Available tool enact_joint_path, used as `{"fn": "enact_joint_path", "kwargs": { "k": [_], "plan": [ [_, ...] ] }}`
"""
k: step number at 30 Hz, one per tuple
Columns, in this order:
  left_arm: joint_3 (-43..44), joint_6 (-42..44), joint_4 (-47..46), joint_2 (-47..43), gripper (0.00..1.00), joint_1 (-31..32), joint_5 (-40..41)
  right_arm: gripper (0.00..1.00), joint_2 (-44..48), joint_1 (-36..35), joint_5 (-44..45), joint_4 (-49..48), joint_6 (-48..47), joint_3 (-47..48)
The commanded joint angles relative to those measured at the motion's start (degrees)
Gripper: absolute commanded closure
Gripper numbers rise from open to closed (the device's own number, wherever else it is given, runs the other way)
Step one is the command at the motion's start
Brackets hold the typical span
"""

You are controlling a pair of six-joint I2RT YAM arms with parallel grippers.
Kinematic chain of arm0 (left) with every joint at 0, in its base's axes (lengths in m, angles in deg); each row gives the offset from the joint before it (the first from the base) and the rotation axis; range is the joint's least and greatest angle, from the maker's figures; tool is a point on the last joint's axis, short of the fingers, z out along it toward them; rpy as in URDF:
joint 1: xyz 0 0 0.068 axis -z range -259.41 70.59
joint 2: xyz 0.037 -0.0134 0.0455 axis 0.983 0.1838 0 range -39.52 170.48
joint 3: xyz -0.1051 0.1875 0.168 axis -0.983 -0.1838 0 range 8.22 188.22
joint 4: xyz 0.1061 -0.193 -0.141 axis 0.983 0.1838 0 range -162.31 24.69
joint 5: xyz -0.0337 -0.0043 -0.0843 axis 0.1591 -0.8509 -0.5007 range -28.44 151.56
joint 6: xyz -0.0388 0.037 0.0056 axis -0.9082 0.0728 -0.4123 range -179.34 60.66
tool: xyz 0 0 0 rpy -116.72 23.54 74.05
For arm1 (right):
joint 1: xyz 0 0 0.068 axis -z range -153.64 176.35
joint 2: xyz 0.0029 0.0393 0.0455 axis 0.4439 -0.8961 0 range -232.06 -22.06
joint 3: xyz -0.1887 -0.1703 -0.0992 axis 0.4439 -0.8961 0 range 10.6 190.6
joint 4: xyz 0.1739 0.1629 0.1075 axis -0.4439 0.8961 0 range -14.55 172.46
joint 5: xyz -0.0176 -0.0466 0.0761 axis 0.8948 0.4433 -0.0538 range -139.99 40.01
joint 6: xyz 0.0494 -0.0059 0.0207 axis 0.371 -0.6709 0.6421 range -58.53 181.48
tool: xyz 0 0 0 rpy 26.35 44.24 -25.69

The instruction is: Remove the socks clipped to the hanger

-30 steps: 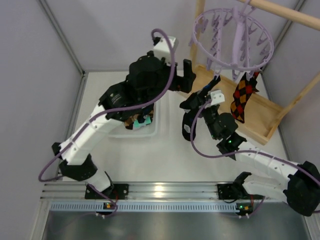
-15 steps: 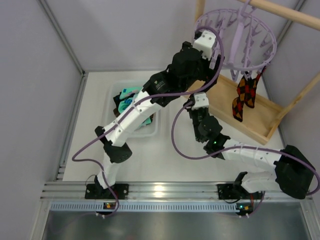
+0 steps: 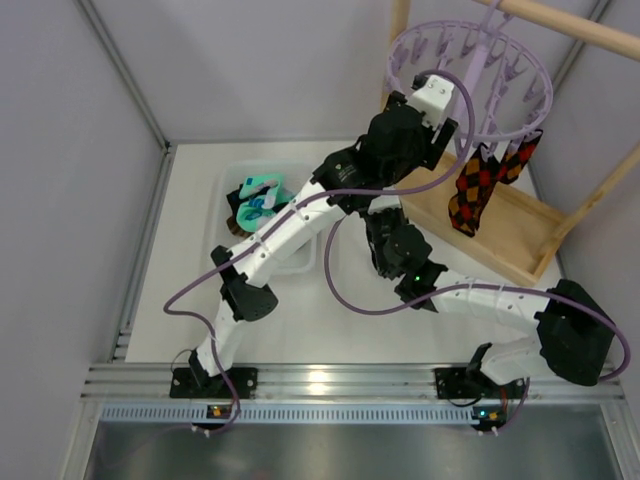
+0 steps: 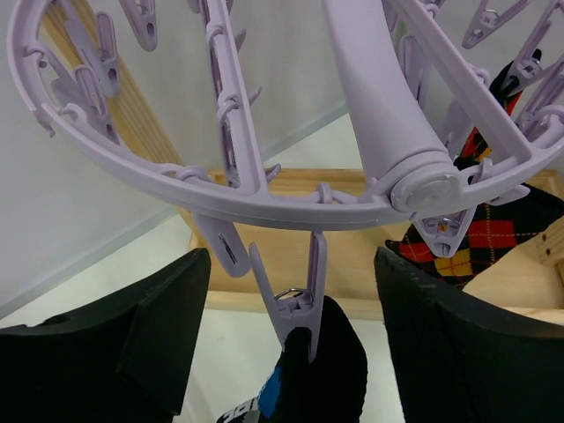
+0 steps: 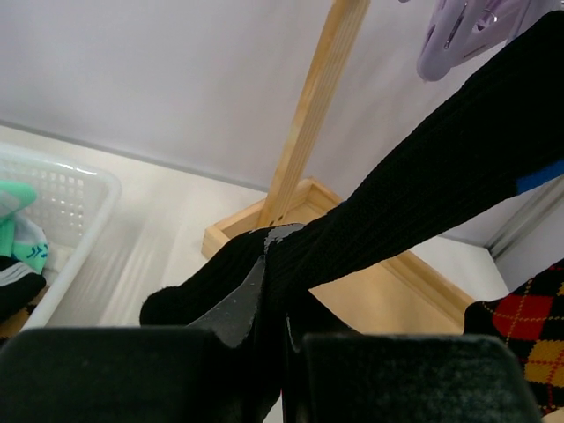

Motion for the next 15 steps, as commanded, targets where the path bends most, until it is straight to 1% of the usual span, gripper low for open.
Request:
{"fn": "enact_joint_path", "kwargs": {
  "k": [1,3,5,10,11,12,14,15],
  "plan": [
    [2.14,1.86,-4.03,0.27,0.25,-0.19,1.28,1.0,-0.68,-2.3,-1.82,-0.12,-1.26,2.36],
    [2.05,1.86,-4.21,0.44,0.3,-0.46,1.19,1.0,-0.51,-2.56,-2.26,-0.03,-1.17,2.27],
    [2.05,1.43,-4.56,0.79,0.34,-1.07,0.49,1.0,-0.59,-3.0,-2.52,-0.03,-1.43,2.18],
    [2.05,1.6,-5.52,0.97,0.46,-2.3,-0.65,1.0,-0.68,-3.79,-2.96,-0.29,-1.7,1.39],
    [2.05,1.6,-5.7,1.06,0.5,-2.39,-1.35,1.0,-0.59,-3.97,-2.96,-0.56,-1.61,1.13],
    [2.13,1.69,-5.7,1.15,0.58,-2.48,-1.62,1.0,-0.42,-4.14,-2.88,-0.82,-1.18,0.86],
    [2.05,1.43,-5.97,1.41,0.66,-2.83,-2.06,1.0,0.11,-4.23,-2.96,-1.09,-0.65,0.07],
    [2.05,1.42,-5.97,1.32,0.74,-2.92,-2.32,1.0,0.55,-4.32,-2.88,-1.09,-0.47,-0.19]
  ]
}}
